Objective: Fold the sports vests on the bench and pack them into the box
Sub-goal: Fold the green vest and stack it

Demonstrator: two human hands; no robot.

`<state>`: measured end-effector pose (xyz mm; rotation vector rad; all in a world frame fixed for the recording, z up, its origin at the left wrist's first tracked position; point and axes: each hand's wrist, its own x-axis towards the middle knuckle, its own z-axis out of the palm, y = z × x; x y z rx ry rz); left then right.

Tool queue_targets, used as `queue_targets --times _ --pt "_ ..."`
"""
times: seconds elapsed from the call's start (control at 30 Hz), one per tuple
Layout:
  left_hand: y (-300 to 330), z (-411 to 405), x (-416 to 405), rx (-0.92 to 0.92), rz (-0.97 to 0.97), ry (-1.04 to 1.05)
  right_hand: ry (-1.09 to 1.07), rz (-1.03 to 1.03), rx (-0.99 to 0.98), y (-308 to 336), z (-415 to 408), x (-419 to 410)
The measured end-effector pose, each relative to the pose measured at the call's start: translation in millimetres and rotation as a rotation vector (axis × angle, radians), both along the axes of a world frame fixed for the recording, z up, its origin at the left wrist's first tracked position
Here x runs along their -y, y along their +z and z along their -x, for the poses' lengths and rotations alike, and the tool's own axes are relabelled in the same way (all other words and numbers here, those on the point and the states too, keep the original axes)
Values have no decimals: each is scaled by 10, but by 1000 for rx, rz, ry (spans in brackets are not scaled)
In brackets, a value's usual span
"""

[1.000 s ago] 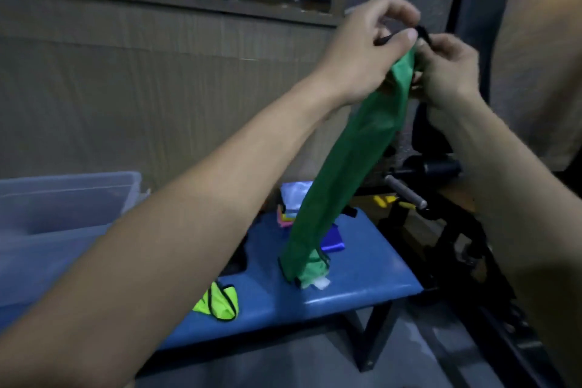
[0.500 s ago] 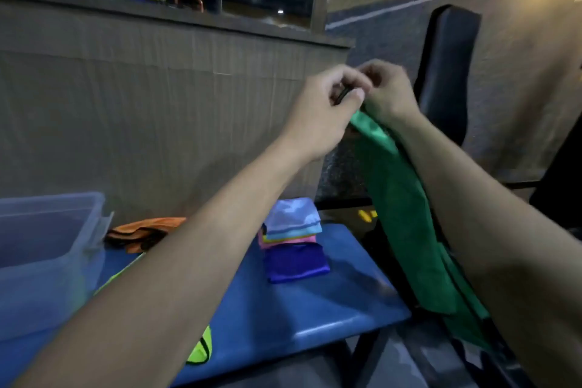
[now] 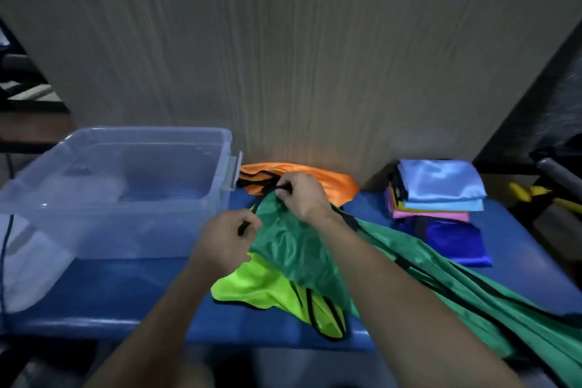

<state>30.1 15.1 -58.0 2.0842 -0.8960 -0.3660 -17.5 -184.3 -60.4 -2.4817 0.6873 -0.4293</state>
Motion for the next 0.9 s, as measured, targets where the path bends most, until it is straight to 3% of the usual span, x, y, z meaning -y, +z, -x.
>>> queue_targets --times 0.13,0.23,0.3,0.37,0.47,0.6,0.73,0.9 --pt "-110 -112 -200 356 -158 -24 82 38 64 -81 -142 -145" --pt "38 126 -151 601 -540 -10 160 24 171 -9 58 -177" --pt "212 329 -26 652 -682 -42 156 8 230 29 350 -119" --pt "325 490 173 677 -589 -156 110 33 259 46 761 -11" --pt "266 816 579 631 -405 -509 -5 103 253 5 1535 205" --pt "35 1393 1082 601 -324 -887 -311 155 265 -73 2657 556" --pt "-200 1756 1336 671 -265 -974 -636 131 171 -343 3607 803" --pt "-332 2007 1537 833 -261 -885 -974 1 176 -563 4435 903"
